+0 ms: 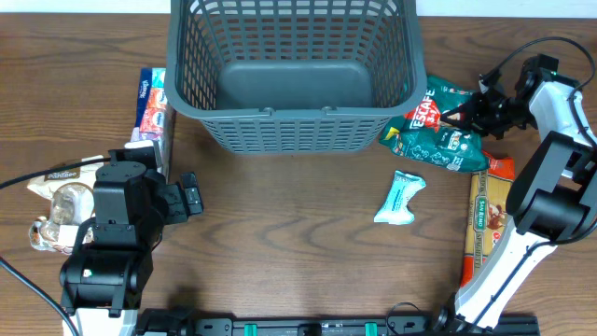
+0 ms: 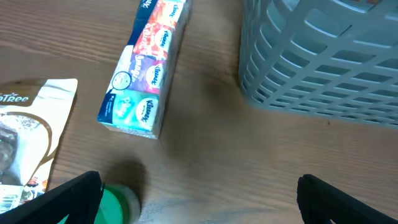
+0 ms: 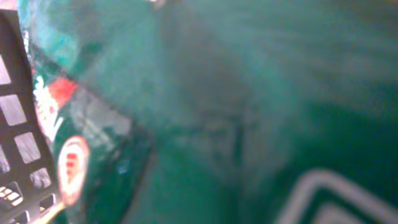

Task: Pack container
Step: 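Lift the green pouch with the right gripper and drop it into the basket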

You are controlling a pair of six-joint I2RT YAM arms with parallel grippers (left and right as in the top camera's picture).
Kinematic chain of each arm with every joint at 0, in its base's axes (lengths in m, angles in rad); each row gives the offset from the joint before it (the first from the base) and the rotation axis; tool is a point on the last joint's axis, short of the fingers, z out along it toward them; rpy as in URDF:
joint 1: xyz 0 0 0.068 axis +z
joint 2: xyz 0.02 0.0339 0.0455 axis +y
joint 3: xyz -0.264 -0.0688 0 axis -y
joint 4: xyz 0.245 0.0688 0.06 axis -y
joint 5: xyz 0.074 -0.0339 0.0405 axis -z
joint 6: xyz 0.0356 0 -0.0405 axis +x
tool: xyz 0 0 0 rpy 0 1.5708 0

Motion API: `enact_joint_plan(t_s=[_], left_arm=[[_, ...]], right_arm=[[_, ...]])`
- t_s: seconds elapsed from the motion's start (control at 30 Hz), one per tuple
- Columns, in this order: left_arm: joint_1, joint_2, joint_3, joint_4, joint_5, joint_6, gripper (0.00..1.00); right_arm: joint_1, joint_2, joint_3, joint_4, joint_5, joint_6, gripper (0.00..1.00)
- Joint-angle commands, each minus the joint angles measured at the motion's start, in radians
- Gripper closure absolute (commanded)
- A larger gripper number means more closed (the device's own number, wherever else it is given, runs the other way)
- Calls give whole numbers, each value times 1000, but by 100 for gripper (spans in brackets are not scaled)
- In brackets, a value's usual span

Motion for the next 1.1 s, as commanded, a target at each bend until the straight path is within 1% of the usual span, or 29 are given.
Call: enact_joint_plan(t_s=[0.0, 0.17, 0.37, 0.5, 0.63, 0.77, 0.87, 0.97, 1.07], left_arm=[[5, -2, 23, -2, -12, 8, 1], [5, -2, 23, -2, -12, 8, 1], [5, -2, 23, -3, -12, 8, 2], [5, -2, 23, -3, -12, 8, 1], [5, -2, 23, -3, -12, 8, 2], [5, -2, 23, -5, -11, 8, 2], [5, -2, 23, -10, -11, 8, 2], [5, -2, 23, -11, -11, 8, 2], [5, -2, 23, -14, -11, 8, 2]], right_arm=[[16, -7, -29, -32, 114, 2, 99], [16, -157, 2, -40, 126, 29, 99], [17, -378, 43, -31, 237, 109, 99], [22, -538, 65, 12, 272, 113, 99], [43, -692, 69, 87, 336, 163, 99], [107, -837, 69, 212, 478, 207, 99], [171, -906, 69, 299, 561, 221, 99], [244, -937, 69, 377, 530, 220, 99], [329, -926, 69, 433, 402, 190, 99]])
